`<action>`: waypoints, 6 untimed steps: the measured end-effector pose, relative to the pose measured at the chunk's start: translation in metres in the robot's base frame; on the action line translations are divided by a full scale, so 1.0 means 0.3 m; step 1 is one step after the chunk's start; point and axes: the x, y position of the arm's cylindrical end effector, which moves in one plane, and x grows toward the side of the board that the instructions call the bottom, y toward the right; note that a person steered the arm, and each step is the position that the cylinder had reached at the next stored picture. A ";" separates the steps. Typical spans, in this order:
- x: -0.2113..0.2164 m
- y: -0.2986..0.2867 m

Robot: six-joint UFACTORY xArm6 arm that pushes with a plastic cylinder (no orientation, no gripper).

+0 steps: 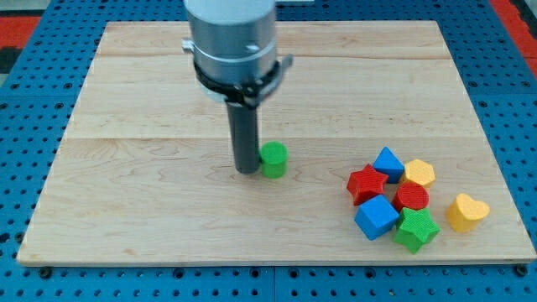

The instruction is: Push green circle into the blue triangle

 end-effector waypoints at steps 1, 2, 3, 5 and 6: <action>0.076 0.158; 0.085 0.329; 0.102 0.371; 0.115 0.302; 0.115 0.220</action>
